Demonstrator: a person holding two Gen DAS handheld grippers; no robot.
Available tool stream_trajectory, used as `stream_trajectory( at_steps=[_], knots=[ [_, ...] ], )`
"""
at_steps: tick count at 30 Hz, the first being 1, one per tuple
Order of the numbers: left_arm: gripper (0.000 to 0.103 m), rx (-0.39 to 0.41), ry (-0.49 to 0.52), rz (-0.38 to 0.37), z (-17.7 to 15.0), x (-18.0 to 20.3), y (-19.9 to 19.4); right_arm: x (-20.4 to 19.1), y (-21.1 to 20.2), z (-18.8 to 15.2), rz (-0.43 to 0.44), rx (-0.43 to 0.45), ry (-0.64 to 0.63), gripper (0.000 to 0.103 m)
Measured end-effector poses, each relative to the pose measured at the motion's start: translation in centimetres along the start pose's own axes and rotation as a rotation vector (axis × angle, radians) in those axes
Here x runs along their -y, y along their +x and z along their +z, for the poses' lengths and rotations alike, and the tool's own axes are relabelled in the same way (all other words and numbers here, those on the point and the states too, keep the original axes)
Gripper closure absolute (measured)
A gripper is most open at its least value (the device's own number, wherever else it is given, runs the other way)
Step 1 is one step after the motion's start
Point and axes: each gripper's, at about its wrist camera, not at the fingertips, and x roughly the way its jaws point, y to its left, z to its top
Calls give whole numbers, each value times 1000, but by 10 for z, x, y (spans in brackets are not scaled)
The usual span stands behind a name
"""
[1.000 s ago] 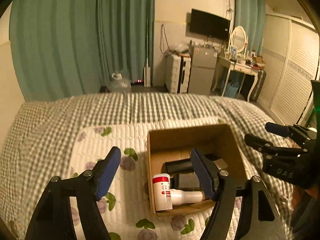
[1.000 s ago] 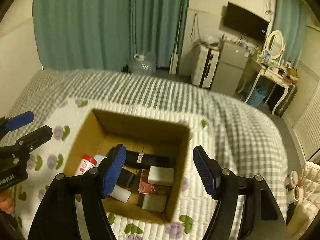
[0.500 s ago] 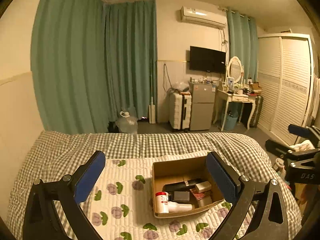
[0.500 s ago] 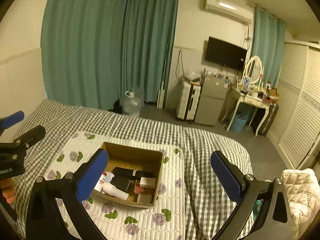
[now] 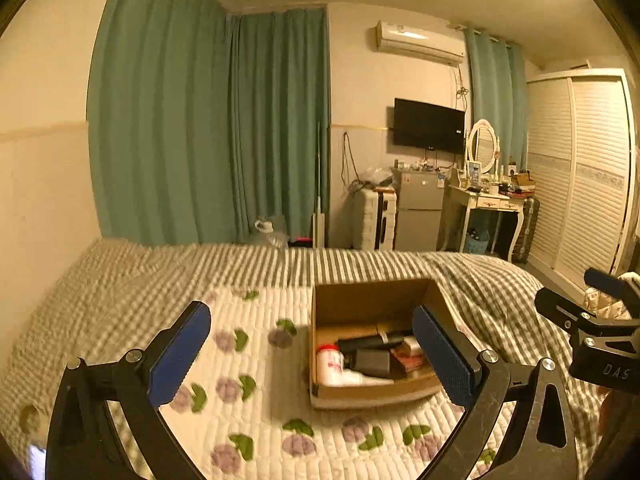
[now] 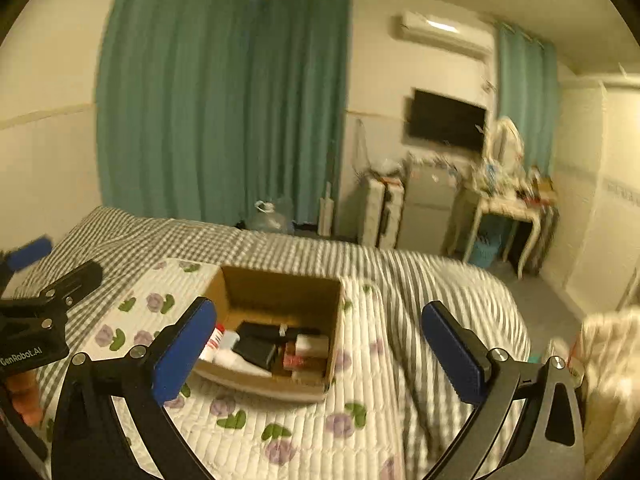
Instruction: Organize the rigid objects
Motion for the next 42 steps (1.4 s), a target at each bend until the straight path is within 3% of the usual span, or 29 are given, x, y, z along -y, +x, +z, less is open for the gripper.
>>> stream_trajectory(
  at_steps=[5,9,42],
  knots=[
    [0,-34,-23,10,-25,-5,9,1,14,-36,-4,-28,-18,0],
    [0,-58,-27,7,-33,-6,13,2,22,-46,14,-66,-8,0],
    [0,-100,6,4,-48,-2,25,0,31,-47,0,-117,-14,0]
  ],
)
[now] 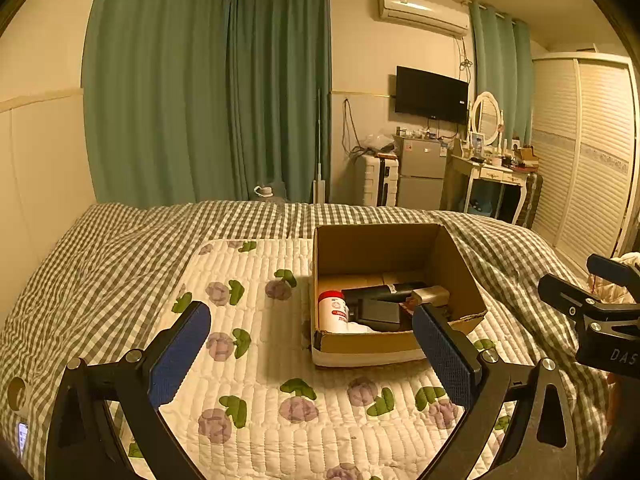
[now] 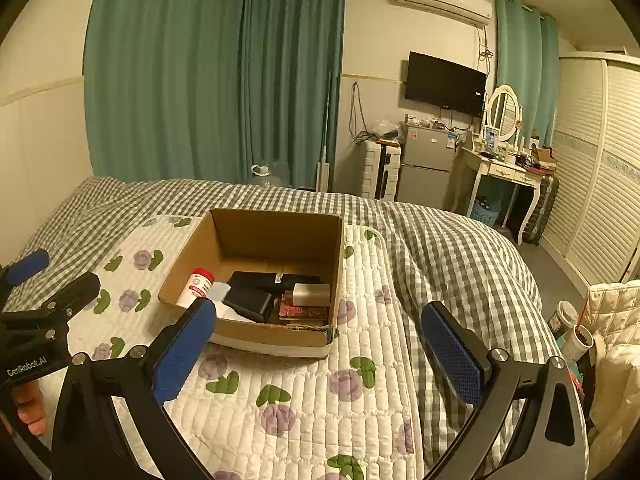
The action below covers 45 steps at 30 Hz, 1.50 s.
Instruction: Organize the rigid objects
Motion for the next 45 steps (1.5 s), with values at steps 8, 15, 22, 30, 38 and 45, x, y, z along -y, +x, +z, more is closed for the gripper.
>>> stream_trajectory(
  at_steps=[8,15,22,30,38,45],
  knots=[
    [0,-7,-18,-2,-1,0,0,2,1,0,-5,-3,-3,0],
    [0,-6,-12,7,0,1,0,4,1,0,-8,-4,-4,0],
    [0,-1,-18,5,1,-1,0,4,1,-1,-5,0,-8,0],
    [0,19,-1,7,1,3,-4,5,1,-1,2,-1,-10,0],
    [0,19,3,11,0,3,-3,5,0,-1,2,-3,-12,0],
    [0,19,2,12,-1,3,-3,6,1,-2,2,-5,-11,0]
  ],
)
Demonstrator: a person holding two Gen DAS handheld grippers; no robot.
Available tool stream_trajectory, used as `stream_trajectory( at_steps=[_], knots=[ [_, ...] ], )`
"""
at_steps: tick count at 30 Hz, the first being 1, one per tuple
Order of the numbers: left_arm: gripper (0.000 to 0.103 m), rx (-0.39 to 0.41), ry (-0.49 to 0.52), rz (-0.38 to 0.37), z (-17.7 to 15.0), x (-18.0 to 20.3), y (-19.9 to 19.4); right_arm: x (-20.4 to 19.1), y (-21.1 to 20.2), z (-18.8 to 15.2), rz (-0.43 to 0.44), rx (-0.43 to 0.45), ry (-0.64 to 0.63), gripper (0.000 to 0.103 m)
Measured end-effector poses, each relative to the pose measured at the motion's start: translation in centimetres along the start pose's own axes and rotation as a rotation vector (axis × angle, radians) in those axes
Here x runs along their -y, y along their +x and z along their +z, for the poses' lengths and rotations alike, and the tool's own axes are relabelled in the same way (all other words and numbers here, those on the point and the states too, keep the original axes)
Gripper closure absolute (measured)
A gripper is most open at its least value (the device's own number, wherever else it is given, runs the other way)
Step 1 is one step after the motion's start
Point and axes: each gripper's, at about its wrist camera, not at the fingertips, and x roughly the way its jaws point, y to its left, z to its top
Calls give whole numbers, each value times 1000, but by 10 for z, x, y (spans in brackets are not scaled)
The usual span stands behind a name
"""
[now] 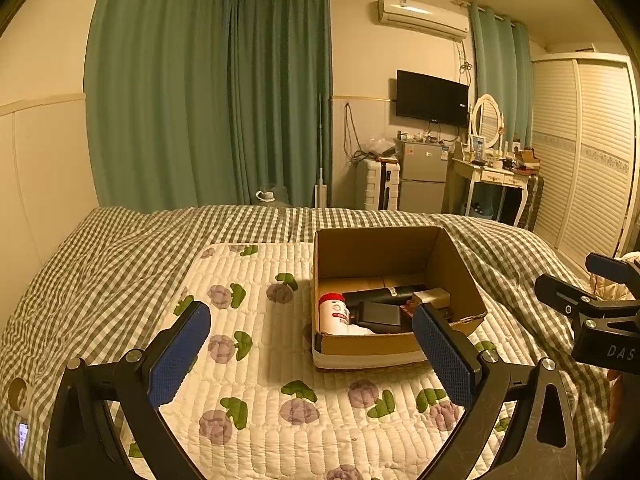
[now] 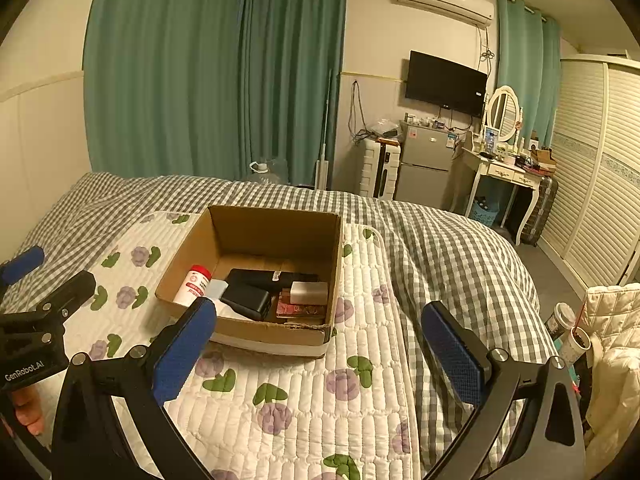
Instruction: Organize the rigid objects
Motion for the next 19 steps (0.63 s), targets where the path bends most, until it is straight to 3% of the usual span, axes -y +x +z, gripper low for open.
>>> stream_trajectory(
  at_steps=[19],
  knots=[
    [0,3,7,8,-5,1,0,0,1,0,3,-22,-5,0]
  ],
)
